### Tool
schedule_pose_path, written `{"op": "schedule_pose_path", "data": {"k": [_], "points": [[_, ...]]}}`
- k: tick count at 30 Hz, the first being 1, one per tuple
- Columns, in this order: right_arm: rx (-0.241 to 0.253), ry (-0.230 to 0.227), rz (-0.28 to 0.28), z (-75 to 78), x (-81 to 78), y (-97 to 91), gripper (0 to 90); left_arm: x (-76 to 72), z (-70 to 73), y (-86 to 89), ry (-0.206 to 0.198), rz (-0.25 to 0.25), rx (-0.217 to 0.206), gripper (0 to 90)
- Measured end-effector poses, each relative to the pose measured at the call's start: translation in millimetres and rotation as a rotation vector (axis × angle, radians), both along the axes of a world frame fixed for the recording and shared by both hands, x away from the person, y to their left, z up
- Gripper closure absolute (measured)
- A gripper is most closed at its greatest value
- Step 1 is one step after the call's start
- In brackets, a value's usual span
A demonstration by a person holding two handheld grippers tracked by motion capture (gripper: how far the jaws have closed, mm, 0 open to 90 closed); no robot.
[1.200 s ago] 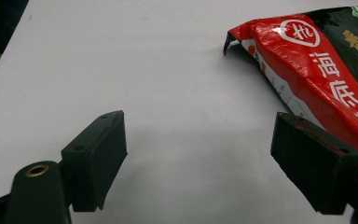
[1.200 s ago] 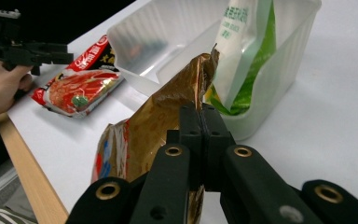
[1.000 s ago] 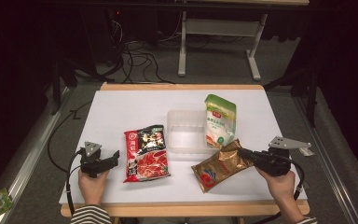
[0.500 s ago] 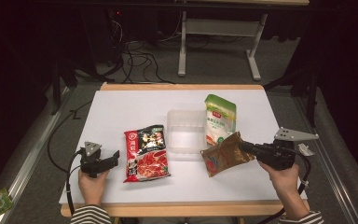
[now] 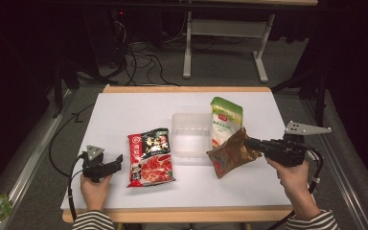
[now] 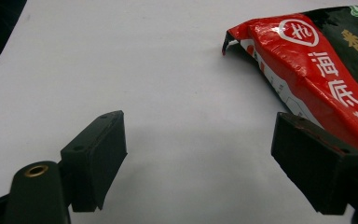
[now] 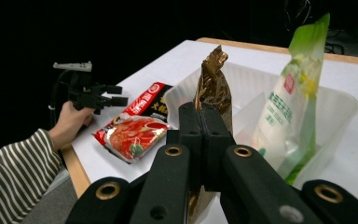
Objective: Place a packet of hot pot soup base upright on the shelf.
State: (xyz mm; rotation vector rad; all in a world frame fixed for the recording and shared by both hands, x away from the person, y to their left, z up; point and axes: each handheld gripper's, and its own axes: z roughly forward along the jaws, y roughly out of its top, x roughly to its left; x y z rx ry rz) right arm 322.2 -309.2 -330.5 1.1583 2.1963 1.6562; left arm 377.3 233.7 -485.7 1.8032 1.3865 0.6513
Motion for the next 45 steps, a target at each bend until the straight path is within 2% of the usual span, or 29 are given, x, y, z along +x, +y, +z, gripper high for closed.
{"op": "schedule_pose_path", "data": {"k": [4,10,17,27,35,42,45], "points": [[0.009,-0.02,0.01,8.4,2.0,2.5,90.0,0.1,0.0,0.1,0.002,0.0,-0.003,18.6],[0.022,-0.027,0.016,21.0,7.4,6.8,90.0,0.3,-0.1,0.2,0.005,-0.001,-0.003,18.6],[0.035,-0.02,0.008,31.3,23.5,12.9,90.0,0.4,-0.2,0.2,0.003,0.0,-0.007,18.5],[0.034,-0.005,-0.014,34.7,46.4,24.2,90.0,0.6,-0.2,0.1,0.006,-0.001,-0.002,18.5],[0.052,-0.002,-0.038,37.8,61.3,33.2,90.0,0.0,-0.1,0.4,-0.001,-0.002,-0.004,18.4],[0.051,0.024,-0.065,31.0,76.1,40.2,90.0,-0.3,0.0,0.7,-0.002,0.001,-0.012,18.4],[0.036,0.031,-0.088,27.7,81.1,41.7,90.0,-0.6,0.1,1.1,-0.003,-0.001,-0.014,18.4]]}}
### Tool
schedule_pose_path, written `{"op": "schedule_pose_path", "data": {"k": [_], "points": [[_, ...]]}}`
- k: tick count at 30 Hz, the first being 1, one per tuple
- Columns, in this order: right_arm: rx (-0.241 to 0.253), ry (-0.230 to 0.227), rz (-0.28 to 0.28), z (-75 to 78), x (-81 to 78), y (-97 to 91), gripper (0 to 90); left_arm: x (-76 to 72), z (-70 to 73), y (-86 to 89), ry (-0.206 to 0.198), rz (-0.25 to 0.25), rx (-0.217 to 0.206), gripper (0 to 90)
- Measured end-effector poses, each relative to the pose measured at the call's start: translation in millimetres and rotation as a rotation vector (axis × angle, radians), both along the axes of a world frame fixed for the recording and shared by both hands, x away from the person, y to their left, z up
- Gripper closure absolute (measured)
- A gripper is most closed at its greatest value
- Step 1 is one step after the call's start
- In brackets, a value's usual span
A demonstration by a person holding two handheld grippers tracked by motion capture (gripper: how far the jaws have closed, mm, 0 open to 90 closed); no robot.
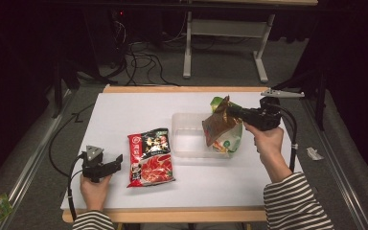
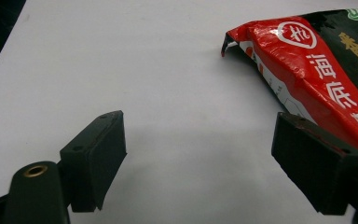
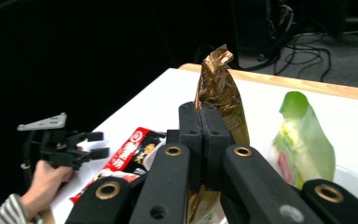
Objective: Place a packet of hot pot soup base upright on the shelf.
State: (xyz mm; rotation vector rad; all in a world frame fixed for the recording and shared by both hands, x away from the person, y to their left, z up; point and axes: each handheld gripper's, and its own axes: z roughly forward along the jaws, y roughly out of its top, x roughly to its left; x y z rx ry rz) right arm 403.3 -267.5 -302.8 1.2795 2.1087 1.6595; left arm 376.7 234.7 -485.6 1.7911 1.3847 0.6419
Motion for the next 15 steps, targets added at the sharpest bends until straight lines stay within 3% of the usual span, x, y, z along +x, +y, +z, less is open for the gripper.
{"op": "schedule_pose_path", "data": {"k": [7,15], "points": [[-0.062,0.012,-0.032,-5.3,3.6,8.1,90.0,0.0,0.0,0.1,-0.001,-0.003,0.001,18.4],[-0.079,0.025,-0.04,-12.1,11.2,15.5,90.0,-0.2,-0.1,0.0,-0.004,0.001,-0.001,18.3]]}}
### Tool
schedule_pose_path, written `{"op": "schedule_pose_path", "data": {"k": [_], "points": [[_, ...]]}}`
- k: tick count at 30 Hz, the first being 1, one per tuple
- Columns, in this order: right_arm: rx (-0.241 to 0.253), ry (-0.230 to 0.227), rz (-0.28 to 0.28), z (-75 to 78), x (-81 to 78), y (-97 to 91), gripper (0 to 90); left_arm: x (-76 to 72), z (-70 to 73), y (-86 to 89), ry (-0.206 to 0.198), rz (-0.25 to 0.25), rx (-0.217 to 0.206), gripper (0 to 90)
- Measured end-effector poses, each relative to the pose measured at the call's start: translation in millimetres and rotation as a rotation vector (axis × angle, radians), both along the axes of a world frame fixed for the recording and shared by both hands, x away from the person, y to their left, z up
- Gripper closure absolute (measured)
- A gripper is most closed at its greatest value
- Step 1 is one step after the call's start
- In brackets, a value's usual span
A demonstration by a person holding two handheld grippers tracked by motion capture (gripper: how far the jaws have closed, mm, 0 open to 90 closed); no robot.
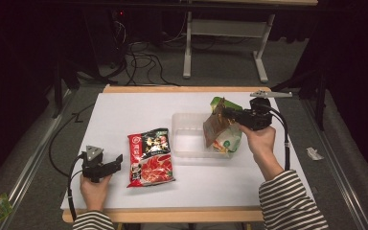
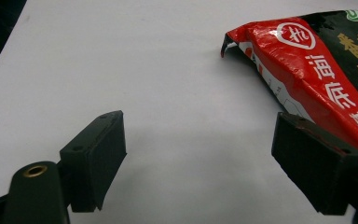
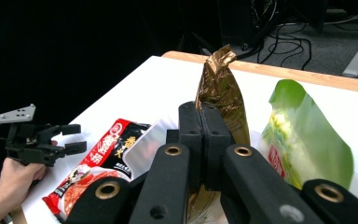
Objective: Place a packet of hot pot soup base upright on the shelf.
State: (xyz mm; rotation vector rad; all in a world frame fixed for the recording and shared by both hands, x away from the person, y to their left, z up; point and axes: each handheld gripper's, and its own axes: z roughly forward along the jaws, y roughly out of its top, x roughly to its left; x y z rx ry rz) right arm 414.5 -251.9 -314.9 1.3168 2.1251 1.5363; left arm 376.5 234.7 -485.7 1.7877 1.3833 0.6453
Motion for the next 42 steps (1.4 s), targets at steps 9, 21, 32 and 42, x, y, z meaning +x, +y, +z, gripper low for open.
{"op": "schedule_pose_path", "data": {"k": [9,21,32,42], "points": [[-0.011,0.005,-0.022,-4.6,9.9,-1.0,90.0,0.2,0.0,0.1,0.003,-0.001,0.0,18.3],[-0.077,-0.03,-0.037,-5.8,12.3,-0.5,90.0,1.3,-0.3,-0.8,0.012,-0.003,0.006,18.9],[-0.094,-0.016,-0.045,-11.3,19.9,2.3,89.9,1.0,-0.2,-1.5,0.011,0.001,0.018,19.3],[-0.177,-0.025,-0.05,-16.0,25.1,12.1,89.7,1.2,-0.3,-1.2,0.012,-0.001,0.015,19.2]]}}
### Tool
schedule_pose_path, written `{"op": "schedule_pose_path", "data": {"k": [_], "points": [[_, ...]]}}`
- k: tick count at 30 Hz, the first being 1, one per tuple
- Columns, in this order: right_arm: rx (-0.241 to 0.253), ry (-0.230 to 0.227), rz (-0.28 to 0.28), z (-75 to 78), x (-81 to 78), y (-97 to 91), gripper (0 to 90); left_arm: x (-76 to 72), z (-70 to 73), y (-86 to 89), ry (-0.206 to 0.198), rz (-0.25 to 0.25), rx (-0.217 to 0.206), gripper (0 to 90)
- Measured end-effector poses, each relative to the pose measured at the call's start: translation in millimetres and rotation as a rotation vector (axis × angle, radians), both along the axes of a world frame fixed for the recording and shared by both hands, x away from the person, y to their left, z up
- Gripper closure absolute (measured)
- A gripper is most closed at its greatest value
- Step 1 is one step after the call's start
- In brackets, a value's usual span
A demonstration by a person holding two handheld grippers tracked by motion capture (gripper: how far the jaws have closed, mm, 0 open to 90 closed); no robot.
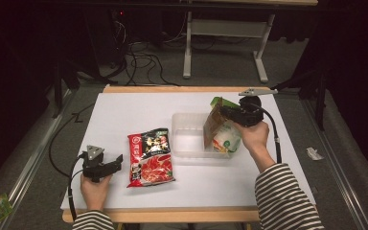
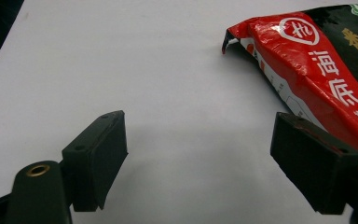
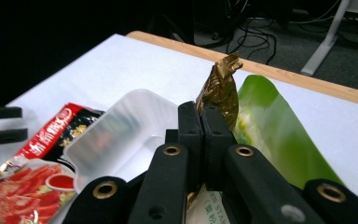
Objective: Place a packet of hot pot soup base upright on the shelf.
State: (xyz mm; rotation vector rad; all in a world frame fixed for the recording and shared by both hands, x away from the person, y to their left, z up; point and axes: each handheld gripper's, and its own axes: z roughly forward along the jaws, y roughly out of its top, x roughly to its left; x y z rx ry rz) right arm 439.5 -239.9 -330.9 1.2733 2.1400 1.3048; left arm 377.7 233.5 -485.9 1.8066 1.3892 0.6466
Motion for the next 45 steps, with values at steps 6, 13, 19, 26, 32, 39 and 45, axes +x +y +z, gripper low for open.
{"op": "schedule_pose_path", "data": {"k": [6,13,19,26,32,39,45], "points": [[-0.027,-0.006,-0.004,-2.8,2.1,4.6,89.3,0.2,0.0,0.0,0.003,0.001,0.0,19.3],[-0.085,-0.028,0.005,-4.3,1.1,8.2,86.1,-0.1,0.0,-0.1,0.0,0.002,0.001,19.3],[-0.072,-0.046,0.011,-1.8,-2.6,6.0,75.5,-0.3,0.1,-0.1,-0.001,0.002,0.001,19.2],[-0.081,-0.085,0.016,5.2,-12.4,4.2,68.1,-0.4,0.2,-0.2,-0.001,0.0,0.004,19.3],[-0.068,-0.116,0.034,11.0,-20.4,1.9,61.4,-0.6,0.2,-0.2,-0.004,-0.001,0.003,19.2],[-0.072,-0.14,0.019,19.7,-34.0,-10.7,56.7,1.4,-0.3,-1.8,0.022,-0.02,0.008,19.1],[-0.061,-0.159,-0.009,15.3,-45.6,-27.8,55.9,-0.1,0.3,-1.9,0.0,-0.038,0.014,15.7]]}}
